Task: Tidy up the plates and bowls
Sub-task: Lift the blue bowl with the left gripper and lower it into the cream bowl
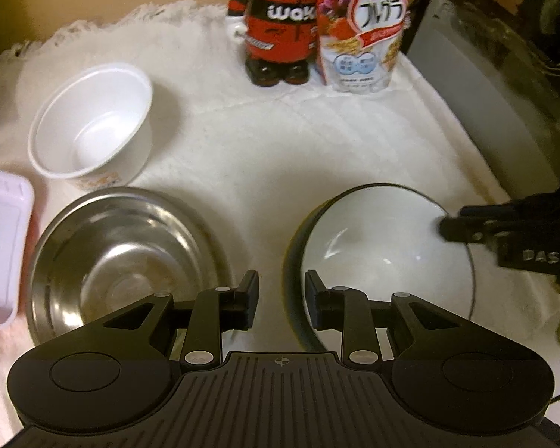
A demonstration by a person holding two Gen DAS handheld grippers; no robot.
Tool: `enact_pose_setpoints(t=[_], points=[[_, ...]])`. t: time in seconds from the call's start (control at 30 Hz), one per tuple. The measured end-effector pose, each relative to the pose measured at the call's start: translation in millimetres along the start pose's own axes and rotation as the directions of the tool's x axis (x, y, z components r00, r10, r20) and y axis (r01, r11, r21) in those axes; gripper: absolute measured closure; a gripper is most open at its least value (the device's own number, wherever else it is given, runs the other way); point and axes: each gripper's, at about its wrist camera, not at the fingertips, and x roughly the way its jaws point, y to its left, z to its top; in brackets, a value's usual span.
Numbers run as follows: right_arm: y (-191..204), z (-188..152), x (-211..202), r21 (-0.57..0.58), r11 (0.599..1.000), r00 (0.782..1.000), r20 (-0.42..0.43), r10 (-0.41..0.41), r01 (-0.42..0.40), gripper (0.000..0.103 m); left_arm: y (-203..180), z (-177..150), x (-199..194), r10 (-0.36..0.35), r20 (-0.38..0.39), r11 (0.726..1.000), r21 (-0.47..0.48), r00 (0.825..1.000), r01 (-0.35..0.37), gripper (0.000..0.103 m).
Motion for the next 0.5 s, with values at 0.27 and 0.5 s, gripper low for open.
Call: enact_pose_setpoints(t=[0.27,0.5], points=[[-9.3,-6.9,-6.6,0.015,1.0,0.999,0.04,-0.017,0.016,0.057,21.0,0.3,7.8,-0.095,-0.02,0.986,-0.141,0.995,0.091,0.069],[-13.6,-16.1,16.7,0.084,0.996,0.999,-0.03,0.03,-0.027,0.055,9.9,-0.1,28.0,-0.046,-0.077,0.993,-0.113,0.996,0.037,0.067]])
